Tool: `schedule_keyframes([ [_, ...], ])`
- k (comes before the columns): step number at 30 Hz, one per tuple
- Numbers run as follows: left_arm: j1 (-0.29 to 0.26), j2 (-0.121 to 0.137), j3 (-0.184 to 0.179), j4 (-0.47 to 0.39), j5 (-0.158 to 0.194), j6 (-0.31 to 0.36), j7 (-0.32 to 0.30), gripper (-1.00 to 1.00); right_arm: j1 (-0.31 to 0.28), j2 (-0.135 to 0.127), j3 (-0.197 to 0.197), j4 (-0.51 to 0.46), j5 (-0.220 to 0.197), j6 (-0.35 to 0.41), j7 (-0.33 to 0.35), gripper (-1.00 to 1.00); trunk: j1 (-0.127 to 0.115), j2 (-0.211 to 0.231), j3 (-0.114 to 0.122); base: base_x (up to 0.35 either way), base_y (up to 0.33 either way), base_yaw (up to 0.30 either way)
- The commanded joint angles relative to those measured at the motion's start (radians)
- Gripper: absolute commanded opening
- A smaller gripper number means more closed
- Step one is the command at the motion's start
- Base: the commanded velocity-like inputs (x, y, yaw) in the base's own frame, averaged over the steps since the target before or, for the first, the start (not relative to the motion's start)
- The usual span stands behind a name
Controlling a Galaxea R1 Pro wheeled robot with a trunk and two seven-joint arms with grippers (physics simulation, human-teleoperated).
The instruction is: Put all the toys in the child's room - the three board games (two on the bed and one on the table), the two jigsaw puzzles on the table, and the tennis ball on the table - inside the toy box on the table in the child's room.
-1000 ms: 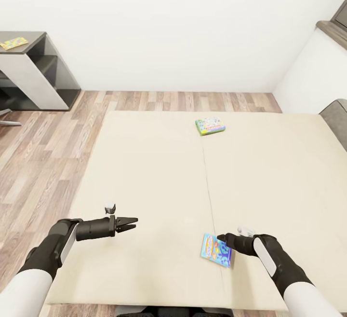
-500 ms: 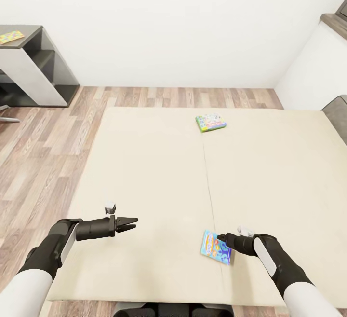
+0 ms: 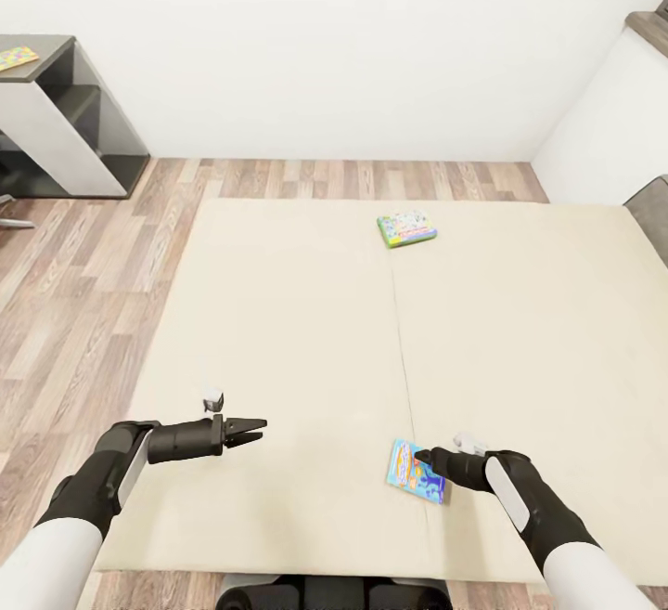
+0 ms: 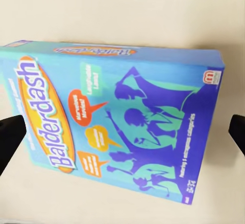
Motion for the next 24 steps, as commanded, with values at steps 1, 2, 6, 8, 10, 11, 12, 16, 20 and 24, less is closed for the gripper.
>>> schedule_keyframes([
  [1, 0.0, 0.0, 0.0, 0.0, 0.001, 0.011, -0.003, 1.0, 0.0, 0.0, -0.001, -0.001, 0.001, 0.005, 0.006, 1.0, 0.0, -0.001, -0.002, 0.0, 0.0, 0.0],
  [2, 0.0, 0.0, 0.0, 0.0, 0.001, 0.011, -0.003, 1.0, 0.0, -0.001, -0.001, -0.001, 0.001, 0.005, 0.011, 1.0, 0.0, -0.001, -0.004, 0.0, 0.0, 0.0],
  [6, 0.0, 0.0, 0.0, 0.0, 0.002, 0.01, -0.003, 1.0, 0.0, -0.001, 0.0, -0.002, 0.001, 0.005, 0.023, 1.0, 0.0, -0.001, -0.01, 0.0, 0.0, 0.0],
  [8, 0.0, 0.0, 0.0, 0.0, 0.001, 0.01, -0.003, 1.0, 0.0, -0.001, 0.0, -0.002, 0.001, 0.005, 0.026, 1.0, 0.0, -0.001, -0.014, 0.0, 0.0, 0.0],
  [10, 0.0, 0.0, 0.0, 0.0, 0.001, 0.01, -0.002, 1.0, 0.0, -0.001, 0.0, -0.002, 0.001, 0.005, 0.027, 1.0, 0.0, -0.001, -0.017, 0.0, 0.0, 0.0],
  [11, 0.0, 0.0, 0.0, 0.0, 0.001, 0.01, -0.002, 1.0, 0.0, -0.001, 0.0, -0.002, 0.001, 0.005, 0.027, 1.0, 0.0, -0.001, -0.019, 0.0, 0.0, 0.0],
  [12, 0.0, 0.0, 0.0, 0.0, 0.001, 0.01, -0.002, 1.0, 0.0, -0.001, 0.0, -0.002, 0.001, 0.004, 0.027, 1.0, 0.0, -0.001, -0.02, 0.0, 0.0, 0.0],
  [16, 0.0, 0.0, 0.0, 0.0, 0.001, 0.01, -0.002, 1.0, 0.0, -0.002, 0.0, -0.002, 0.001, 0.004, 0.028, 1.0, 0.0, -0.001, -0.027, 0.0, 0.0, 0.0],
  [20, 0.0, 0.0, 0.0, 0.0, 0.001, 0.01, -0.002, 1.0, 0.0, -0.004, 0.0, -0.002, 0.001, 0.003, 0.028, 1.0, 0.0, -0.001, -0.033, 0.0, 0.0, 0.0],
  [24, 0.0, 0.0, 0.0, 0.0, 0.001, 0.009, -0.002, 1.0, 0.0, -0.007, 0.0, -0.002, 0.001, 0.003, 0.028, 1.0, 0.0, -0.001, -0.039, 0.0, 0.0, 0.0],
])
